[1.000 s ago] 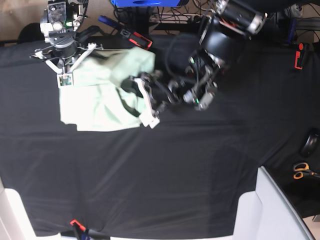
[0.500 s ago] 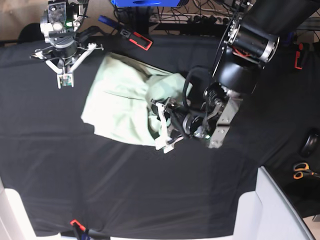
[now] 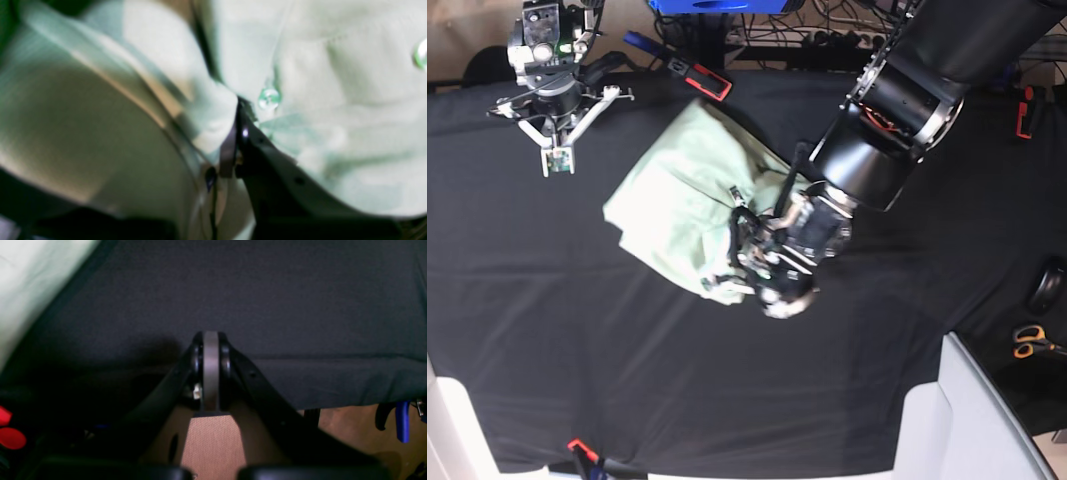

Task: Fold the T-shirt properly
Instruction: 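Pull the grasped shirt edge with the left gripper away from the right gripper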

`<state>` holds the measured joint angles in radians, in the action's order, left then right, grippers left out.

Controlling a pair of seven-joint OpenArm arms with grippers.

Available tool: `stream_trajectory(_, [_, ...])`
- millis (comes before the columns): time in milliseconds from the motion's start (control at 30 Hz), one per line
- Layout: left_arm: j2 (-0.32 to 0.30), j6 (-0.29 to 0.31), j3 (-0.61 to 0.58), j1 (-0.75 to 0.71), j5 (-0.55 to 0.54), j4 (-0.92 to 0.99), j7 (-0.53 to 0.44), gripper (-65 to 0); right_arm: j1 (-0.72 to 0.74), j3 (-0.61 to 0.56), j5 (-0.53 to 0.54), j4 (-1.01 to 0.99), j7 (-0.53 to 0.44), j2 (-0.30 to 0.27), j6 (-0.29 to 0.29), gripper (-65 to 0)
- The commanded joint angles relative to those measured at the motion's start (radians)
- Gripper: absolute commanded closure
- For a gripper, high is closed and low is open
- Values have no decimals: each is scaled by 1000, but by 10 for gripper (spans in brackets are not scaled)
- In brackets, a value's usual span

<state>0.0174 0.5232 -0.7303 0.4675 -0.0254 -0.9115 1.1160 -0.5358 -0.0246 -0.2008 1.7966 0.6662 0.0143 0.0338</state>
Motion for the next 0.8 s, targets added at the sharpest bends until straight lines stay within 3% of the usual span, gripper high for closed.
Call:
stream_trajectory(0, [-4, -31, -16, 30, 77, -4, -40, 0, -4, -1, -6, 16, -18, -1, 4, -3])
stream_trajectory(333, [71, -31, -59, 50, 338, 1, -207, 0, -7, 2, -6, 16, -18, -1, 4, -3])
stream_trajectory(633, [140, -31, -61, 47, 356, 1, -284, 0, -7, 4, -6, 16, -18, -1, 4, -3])
stream_trajectory(767, [140, -31, -61, 47, 356, 1, -279, 0, -5, 4, -6, 16, -18, -1, 4, -3])
